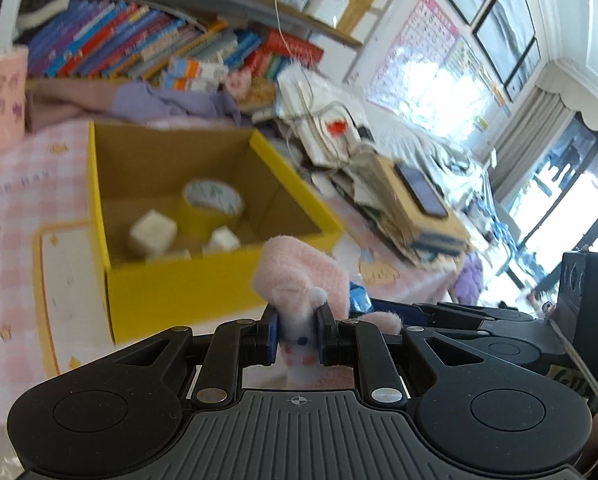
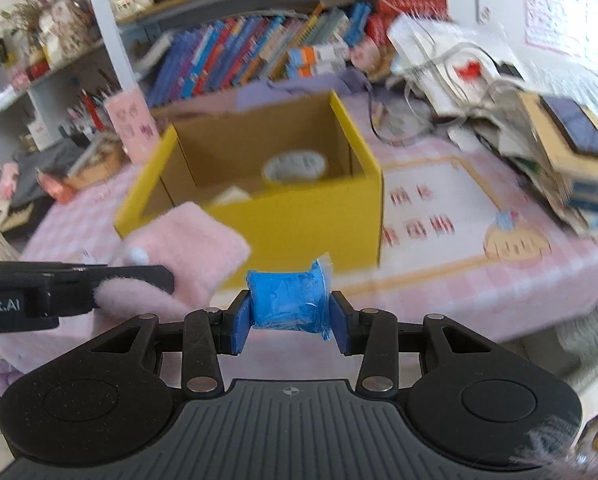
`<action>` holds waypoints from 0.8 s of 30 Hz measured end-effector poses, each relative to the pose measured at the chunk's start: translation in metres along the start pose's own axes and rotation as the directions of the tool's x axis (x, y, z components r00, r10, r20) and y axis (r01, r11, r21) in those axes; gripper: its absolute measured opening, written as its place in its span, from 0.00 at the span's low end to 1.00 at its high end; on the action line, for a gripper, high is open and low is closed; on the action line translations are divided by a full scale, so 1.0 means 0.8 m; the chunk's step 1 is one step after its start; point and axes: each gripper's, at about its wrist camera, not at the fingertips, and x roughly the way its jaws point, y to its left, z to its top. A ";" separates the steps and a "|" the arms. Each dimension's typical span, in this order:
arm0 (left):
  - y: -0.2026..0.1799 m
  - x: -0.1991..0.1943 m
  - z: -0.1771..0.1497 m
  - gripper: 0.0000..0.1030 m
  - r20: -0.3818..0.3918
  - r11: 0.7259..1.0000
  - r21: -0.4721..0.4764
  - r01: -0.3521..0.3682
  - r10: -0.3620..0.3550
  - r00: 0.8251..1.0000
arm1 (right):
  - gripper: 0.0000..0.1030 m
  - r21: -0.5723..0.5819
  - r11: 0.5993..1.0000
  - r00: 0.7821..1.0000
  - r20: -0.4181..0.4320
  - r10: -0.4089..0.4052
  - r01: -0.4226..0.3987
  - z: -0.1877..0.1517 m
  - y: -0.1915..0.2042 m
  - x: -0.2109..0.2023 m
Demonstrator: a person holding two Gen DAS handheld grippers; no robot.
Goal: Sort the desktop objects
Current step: 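Carry the bunny with the left tool while the right tool carries the blue item to the box, then lower and release the bunny from the left tool while the right tool drops the blue item inside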
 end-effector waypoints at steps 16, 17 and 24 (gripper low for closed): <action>0.040 0.072 0.101 0.17 0.119 0.969 0.068 -0.239 0.230 0.966 | 0.37 -0.165 0.981 0.990 0.075 0.119 -0.105 0.125 -0.003 0.110; 0.046 0.083 0.106 0.17 0.105 0.963 0.075 -0.259 0.251 0.962 | 0.37 -0.184 0.977 0.991 0.056 0.118 -0.106 0.129 -0.001 0.125; 0.073 0.136 0.115 0.18 0.020 0.927 0.127 -0.353 0.354 0.935 | 0.37 -0.336 0.936 0.993 -0.087 0.085 -0.109 0.155 0.018 0.216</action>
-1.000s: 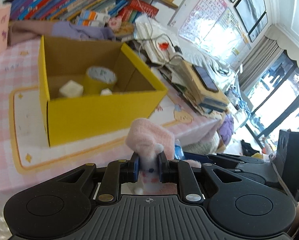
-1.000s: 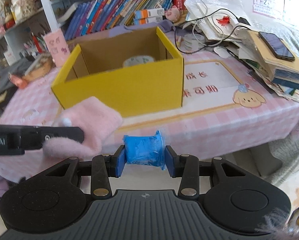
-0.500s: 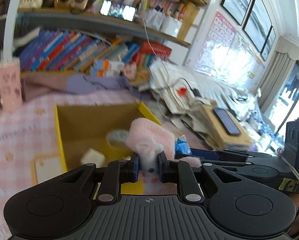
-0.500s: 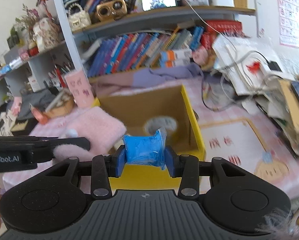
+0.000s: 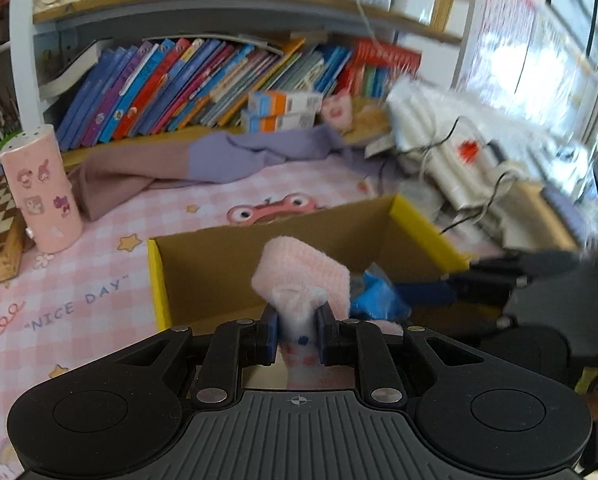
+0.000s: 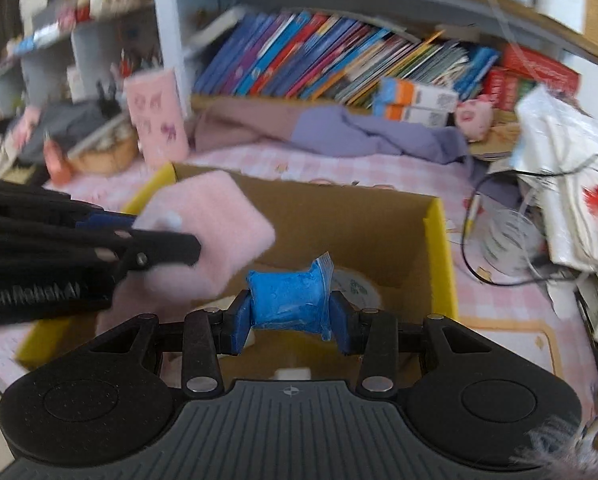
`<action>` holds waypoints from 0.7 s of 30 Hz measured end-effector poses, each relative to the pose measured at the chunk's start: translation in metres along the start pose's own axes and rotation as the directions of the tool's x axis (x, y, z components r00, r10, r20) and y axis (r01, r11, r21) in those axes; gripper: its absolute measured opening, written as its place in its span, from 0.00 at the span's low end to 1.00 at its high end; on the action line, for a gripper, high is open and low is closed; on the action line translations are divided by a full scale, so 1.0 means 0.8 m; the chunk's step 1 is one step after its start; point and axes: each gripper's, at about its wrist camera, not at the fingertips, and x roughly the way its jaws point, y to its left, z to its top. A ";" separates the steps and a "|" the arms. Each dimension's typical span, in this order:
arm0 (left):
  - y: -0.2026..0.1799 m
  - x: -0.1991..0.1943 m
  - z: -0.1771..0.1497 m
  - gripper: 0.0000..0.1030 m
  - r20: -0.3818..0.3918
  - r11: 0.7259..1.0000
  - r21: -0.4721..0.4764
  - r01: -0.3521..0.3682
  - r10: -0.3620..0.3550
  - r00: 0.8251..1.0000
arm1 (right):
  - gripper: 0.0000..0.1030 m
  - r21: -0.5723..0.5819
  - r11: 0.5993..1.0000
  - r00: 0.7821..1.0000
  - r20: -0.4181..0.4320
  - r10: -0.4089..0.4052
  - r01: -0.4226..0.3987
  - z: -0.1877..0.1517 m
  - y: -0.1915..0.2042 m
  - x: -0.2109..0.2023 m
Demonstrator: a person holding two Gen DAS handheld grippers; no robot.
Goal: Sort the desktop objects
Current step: 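Lower and release the bunny from the left tool while the right tool drops the blue item inside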
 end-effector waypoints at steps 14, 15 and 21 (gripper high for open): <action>0.015 0.020 -0.002 0.26 -0.010 0.996 -0.061 -0.059 0.058 0.998 | 0.38 -0.060 0.998 0.995 -0.100 0.014 -0.020 0.014 0.000 0.045; 0.015 0.019 -0.003 0.28 -0.004 0.996 -0.067 -0.062 0.062 0.998 | 0.38 -0.060 0.998 0.995 -0.098 0.014 -0.020 0.014 -0.001 0.045; 0.019 0.001 -0.007 0.35 0.043 0.995 -0.088 -0.050 0.054 0.998 | 0.45 -0.048 0.999 0.998 -0.055 0.020 -0.023 0.014 -0.003 0.036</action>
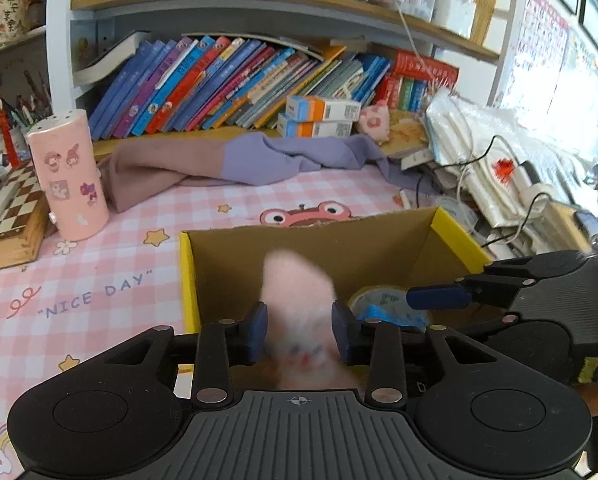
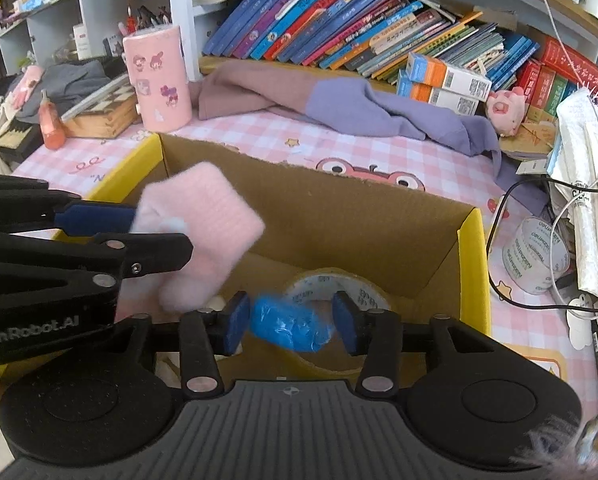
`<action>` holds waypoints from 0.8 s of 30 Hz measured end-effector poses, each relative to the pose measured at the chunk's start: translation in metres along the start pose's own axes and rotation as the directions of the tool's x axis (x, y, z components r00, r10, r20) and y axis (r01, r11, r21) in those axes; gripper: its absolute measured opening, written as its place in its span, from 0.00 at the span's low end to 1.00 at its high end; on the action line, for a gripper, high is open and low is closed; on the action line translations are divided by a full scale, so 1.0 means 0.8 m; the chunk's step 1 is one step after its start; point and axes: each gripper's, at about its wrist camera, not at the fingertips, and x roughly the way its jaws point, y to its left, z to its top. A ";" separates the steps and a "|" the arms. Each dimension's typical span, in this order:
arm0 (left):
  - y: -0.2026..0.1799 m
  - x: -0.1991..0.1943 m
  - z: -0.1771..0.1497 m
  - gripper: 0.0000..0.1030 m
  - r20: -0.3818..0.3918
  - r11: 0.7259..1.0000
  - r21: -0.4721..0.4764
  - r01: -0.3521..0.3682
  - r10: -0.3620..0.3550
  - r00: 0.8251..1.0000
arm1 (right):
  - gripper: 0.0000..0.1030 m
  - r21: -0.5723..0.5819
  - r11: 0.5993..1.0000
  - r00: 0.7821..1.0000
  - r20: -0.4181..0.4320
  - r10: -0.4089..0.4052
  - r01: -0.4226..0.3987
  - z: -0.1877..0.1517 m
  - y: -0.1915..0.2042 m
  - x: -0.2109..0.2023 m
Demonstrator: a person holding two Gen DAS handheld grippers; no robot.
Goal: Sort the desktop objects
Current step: 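Lower and release the bunny from the left tool while the right tool drops the blue item inside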
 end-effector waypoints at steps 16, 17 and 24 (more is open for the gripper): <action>-0.003 -0.072 -0.016 0.44 0.097 0.999 -0.037 0.033 -0.029 0.995 | 0.52 0.051 0.998 0.991 0.128 -0.048 0.042 -0.021 0.017 -0.077; -0.002 -0.080 -0.018 0.44 0.107 0.999 -0.042 0.034 -0.030 0.994 | 0.52 0.047 0.998 0.989 0.138 -0.051 0.045 -0.023 0.021 -0.085; 0.016 -0.134 -0.039 0.51 0.159 0.997 -0.080 0.012 0.001 0.987 | 0.53 0.024 0.998 0.976 0.205 -0.068 0.065 -0.036 0.052 -0.127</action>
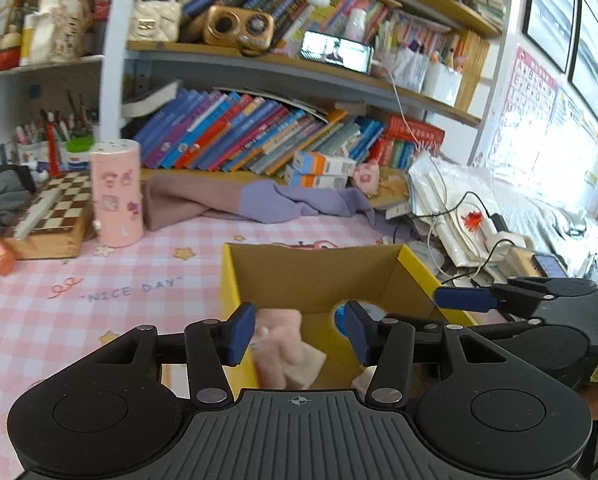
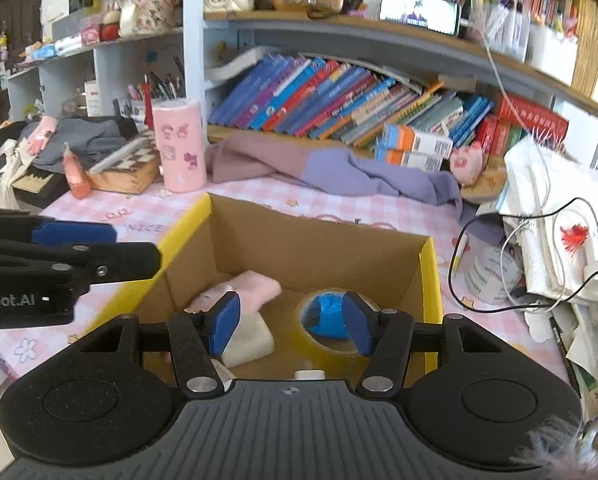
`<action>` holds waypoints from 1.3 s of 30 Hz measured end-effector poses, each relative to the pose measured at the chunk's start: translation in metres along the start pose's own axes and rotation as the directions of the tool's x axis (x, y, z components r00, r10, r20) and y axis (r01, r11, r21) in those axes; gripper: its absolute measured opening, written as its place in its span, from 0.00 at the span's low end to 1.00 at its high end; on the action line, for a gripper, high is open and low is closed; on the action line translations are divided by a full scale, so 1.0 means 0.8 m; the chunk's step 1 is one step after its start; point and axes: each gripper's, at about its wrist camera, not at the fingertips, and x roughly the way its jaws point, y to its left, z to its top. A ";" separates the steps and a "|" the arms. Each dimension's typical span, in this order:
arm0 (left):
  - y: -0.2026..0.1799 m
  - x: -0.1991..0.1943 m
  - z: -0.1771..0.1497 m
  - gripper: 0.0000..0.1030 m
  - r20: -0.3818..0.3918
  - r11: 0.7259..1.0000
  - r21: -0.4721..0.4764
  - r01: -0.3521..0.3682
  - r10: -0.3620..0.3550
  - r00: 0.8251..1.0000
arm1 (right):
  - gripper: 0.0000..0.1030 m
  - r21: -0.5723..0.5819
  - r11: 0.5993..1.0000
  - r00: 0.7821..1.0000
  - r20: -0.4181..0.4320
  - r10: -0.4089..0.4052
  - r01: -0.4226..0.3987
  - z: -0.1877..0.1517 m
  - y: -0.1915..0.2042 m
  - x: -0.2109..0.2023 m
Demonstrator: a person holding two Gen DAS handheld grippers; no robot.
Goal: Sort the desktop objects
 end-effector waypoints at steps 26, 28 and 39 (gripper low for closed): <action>0.058 -0.135 -0.085 0.85 0.011 0.985 -0.022 -0.171 0.171 0.985 | 0.65 0.142 0.987 0.996 0.028 -0.083 0.078 -0.078 0.103 -0.099; 0.057 -0.145 -0.094 0.87 0.004 0.983 -0.026 -0.181 0.181 0.984 | 0.65 0.166 0.982 0.995 0.016 -0.095 0.091 -0.087 0.111 -0.106; 0.059 -0.180 -0.134 0.89 -0.033 0.975 -0.011 -0.223 0.222 0.974 | 0.70 0.247 0.957 0.987 -0.008 -0.158 0.155 -0.140 0.153 -0.147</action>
